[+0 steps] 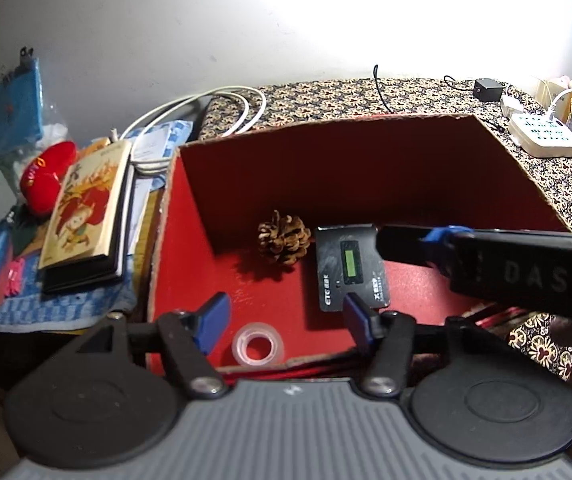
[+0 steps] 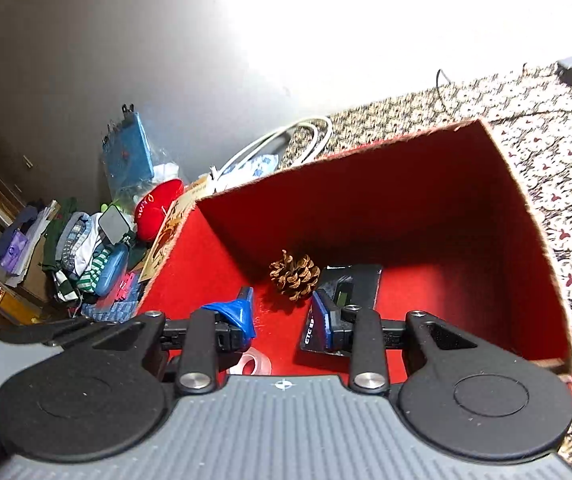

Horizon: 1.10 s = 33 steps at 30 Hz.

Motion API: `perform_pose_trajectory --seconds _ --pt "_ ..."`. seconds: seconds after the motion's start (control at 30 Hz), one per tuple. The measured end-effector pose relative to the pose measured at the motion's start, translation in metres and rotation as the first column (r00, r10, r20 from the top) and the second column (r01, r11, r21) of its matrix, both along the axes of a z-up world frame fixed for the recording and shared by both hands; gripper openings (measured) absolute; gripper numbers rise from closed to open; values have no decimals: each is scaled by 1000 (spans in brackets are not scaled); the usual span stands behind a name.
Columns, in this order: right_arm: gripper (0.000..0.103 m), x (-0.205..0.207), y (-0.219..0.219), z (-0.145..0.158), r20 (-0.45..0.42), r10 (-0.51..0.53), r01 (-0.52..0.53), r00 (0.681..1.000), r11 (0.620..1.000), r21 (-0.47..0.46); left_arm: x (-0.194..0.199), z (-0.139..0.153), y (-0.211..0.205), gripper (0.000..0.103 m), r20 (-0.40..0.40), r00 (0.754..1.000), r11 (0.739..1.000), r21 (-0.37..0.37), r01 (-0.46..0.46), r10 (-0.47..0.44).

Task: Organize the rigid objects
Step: 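Raise the right gripper out of the box, then lower the right gripper toward the orange cylinder beside the box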

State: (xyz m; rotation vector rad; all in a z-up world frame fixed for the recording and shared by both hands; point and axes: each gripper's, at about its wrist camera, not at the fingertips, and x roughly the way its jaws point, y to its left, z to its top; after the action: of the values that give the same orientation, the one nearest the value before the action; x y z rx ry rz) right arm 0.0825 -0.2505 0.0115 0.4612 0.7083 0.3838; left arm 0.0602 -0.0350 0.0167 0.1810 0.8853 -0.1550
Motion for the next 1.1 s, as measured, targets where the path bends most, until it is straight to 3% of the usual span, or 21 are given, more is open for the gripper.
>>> perform_pose_trajectory --seconds 0.3,0.77,1.1 --pt "17 -39 -4 10 73 -44 48 996 997 -53 -32 17 -5 65 78 997 999 44 -6 3" --pt "19 -88 -10 6 135 -78 89 988 993 -81 -69 10 -3 70 37 999 999 48 11 -13" --pt "19 -104 -25 -26 -31 -62 62 998 998 -11 -91 -19 5 71 -47 997 998 24 59 -57"
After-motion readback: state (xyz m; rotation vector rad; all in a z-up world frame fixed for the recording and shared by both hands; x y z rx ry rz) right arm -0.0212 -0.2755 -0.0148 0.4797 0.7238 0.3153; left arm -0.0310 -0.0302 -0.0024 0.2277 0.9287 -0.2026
